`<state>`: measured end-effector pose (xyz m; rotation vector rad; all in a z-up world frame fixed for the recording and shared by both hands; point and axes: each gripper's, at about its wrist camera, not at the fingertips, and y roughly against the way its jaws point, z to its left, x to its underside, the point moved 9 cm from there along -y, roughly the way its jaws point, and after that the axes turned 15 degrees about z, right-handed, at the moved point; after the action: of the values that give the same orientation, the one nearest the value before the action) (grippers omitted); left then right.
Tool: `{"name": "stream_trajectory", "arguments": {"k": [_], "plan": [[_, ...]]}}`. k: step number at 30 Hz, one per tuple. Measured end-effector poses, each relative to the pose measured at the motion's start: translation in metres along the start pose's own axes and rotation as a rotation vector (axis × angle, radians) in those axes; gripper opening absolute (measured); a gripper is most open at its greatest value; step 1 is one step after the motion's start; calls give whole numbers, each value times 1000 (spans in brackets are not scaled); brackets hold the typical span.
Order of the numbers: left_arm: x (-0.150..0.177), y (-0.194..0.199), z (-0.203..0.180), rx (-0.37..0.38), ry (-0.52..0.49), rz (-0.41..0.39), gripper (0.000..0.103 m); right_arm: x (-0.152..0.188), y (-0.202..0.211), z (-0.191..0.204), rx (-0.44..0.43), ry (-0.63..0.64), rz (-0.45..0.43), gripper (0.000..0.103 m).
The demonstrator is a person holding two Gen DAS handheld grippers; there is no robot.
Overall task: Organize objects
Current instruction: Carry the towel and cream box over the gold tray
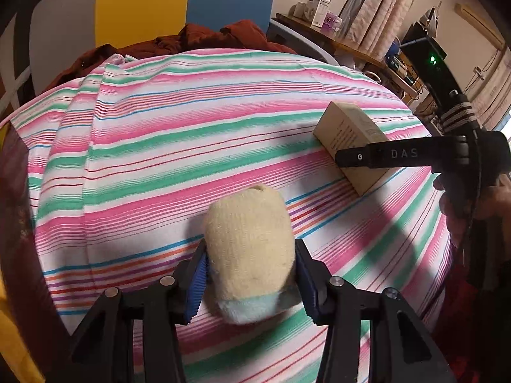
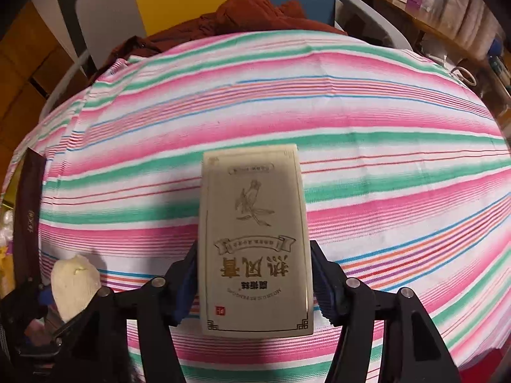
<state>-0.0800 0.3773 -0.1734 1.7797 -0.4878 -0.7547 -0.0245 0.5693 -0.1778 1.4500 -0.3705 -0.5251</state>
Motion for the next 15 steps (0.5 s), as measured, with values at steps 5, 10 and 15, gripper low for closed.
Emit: {"name": "stream_trajectory", "arguments": {"k": [5, 10, 15], "plan": [[2, -3, -9, -62, -55, -35, 50, -1, -2, 10, 22, 50, -9, 53], [10, 8, -10, -107, -78, -60, 46, 5, -2, 31, 29, 134, -19, 53], [21, 23, -21, -119, -119, -86, 46, 8, -3, 39, 23, 132, -22, 53]]}}
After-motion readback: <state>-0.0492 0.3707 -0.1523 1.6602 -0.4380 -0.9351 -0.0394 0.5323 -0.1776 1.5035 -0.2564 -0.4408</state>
